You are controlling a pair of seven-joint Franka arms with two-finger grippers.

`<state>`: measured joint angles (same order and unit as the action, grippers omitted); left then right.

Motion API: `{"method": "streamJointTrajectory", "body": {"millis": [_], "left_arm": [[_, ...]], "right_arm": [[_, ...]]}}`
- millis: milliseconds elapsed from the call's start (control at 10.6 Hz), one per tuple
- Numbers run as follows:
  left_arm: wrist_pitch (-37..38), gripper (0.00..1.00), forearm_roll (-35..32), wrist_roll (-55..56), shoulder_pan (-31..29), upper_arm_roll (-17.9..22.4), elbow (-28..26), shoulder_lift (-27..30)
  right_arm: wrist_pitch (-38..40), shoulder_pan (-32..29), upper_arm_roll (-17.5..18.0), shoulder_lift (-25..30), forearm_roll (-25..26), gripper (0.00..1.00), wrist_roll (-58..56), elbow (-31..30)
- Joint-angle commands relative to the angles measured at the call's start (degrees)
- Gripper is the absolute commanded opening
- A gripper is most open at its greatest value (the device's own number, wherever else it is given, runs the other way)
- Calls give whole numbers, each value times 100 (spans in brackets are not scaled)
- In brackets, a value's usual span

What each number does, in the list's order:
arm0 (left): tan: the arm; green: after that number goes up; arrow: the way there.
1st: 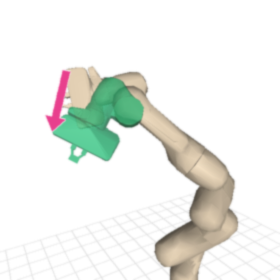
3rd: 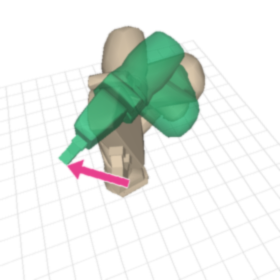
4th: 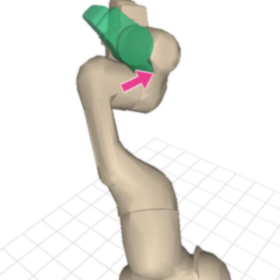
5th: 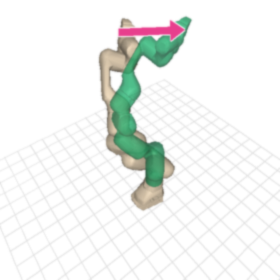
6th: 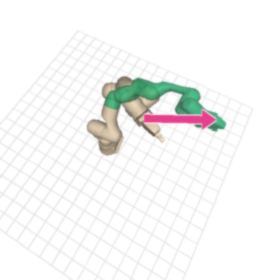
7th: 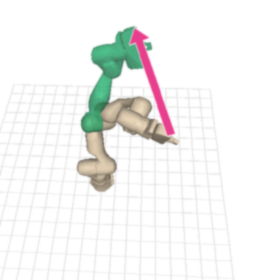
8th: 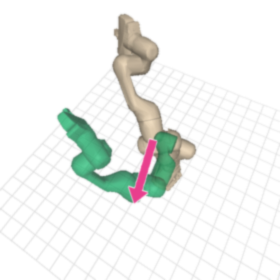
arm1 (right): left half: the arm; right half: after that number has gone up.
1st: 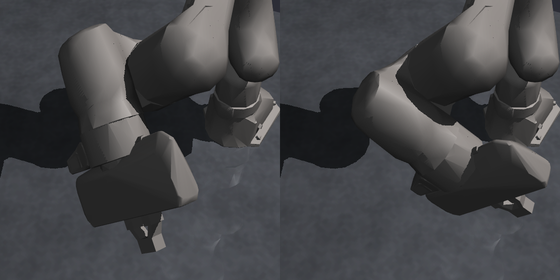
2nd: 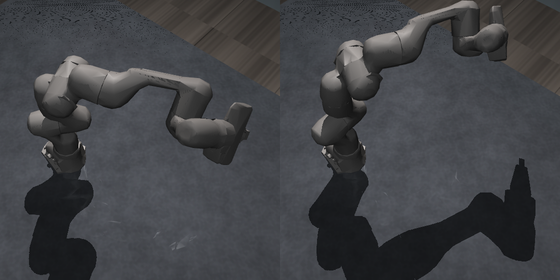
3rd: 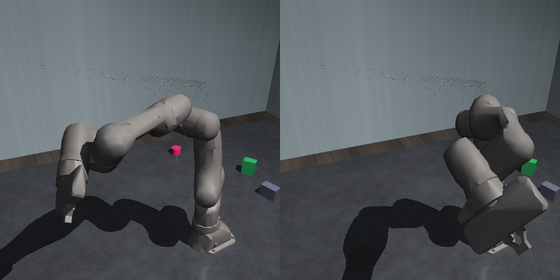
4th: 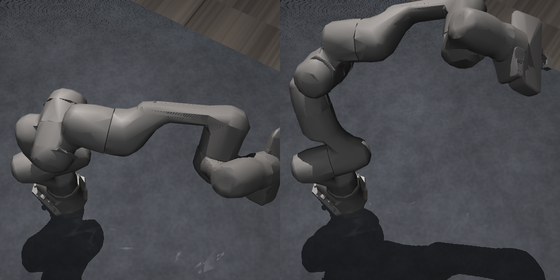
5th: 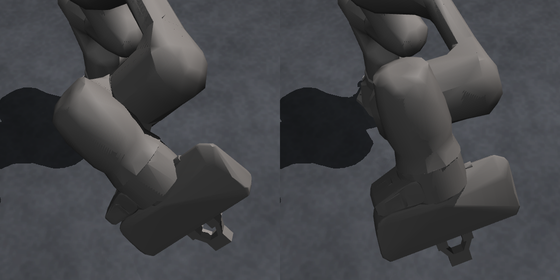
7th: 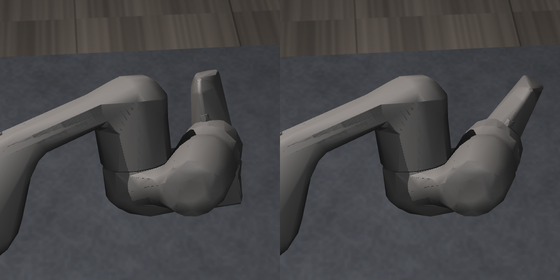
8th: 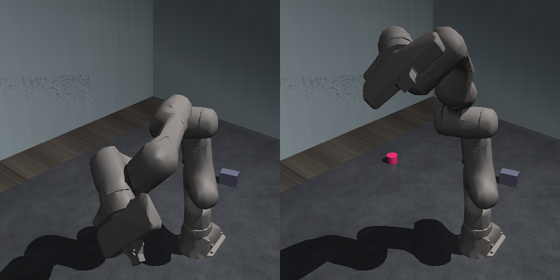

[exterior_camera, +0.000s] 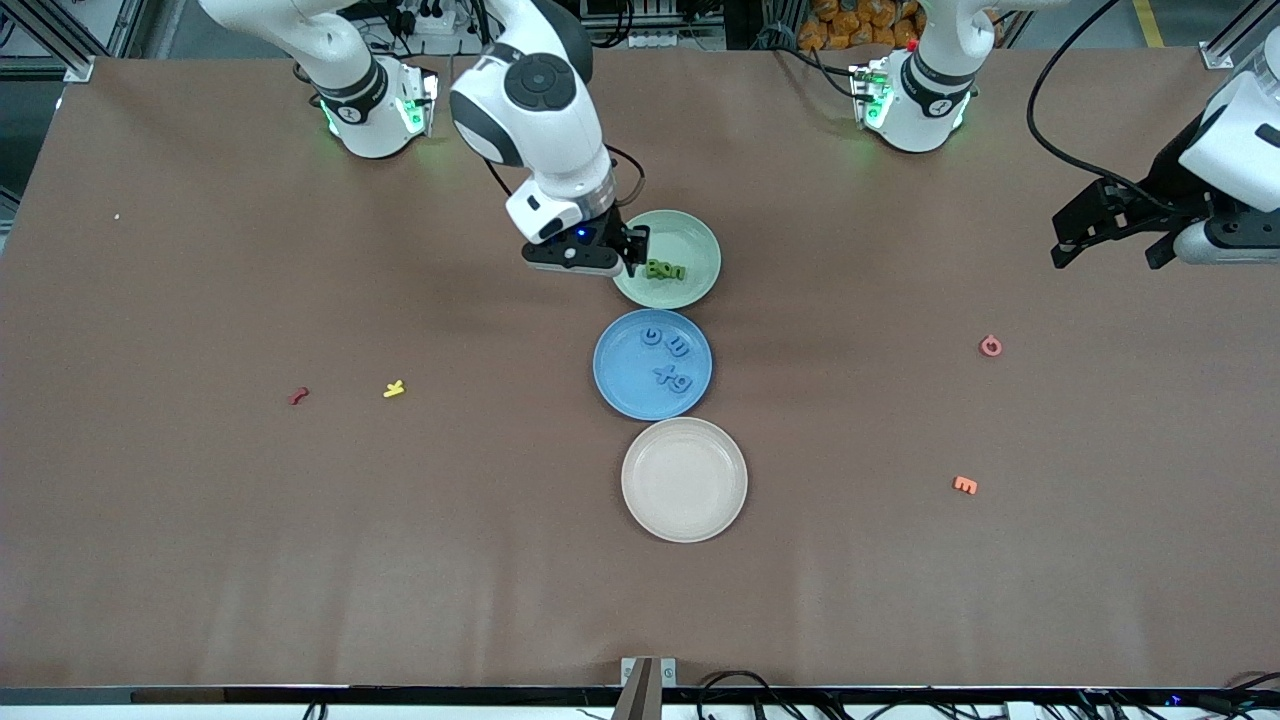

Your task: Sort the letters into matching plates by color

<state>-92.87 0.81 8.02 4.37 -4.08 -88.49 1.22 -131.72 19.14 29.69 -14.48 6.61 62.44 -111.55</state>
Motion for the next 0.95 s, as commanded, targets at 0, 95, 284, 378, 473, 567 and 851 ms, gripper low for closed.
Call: {"method": "streamJointTrajectory", "body": {"millis": [0, 95, 284, 378, 473, 567, 851], "left_arm": [[-143, 100, -141, 7, 2, 4, 113, -104], [-152, 100, -177, -2, 2, 4, 113, -131], [-153, 100, -177, -2, -15, -5, 113, -131], [-153, 100, -177, -2, 2, 4, 113, -131], [-196, 100, -177, -2, 2, 4, 113, -131], [-205, 100, -177, -2, 2, -5, 113, -131], [-205, 100, -177, -11, 11, -5, 95, -131]], "right_arm": [[548, -646, 256, 796, -790, 67, -915, -209], [864, -831, 274, 1059, -1045, 67, -1310, -191], [1462, -1192, 274, 1516, -1345, 67, -1943, -113], [1760, -1359, 248, 1684, -1425, 67, -2155, -8], [2094, -1517, 213, 1729, -1434, 67, -2384, 220], [2524, -1675, 143, 1729, -1434, 68, -2603, 552], [3255, -1721, -471, 1721, -1504, 100, -3114, 1265]]}}
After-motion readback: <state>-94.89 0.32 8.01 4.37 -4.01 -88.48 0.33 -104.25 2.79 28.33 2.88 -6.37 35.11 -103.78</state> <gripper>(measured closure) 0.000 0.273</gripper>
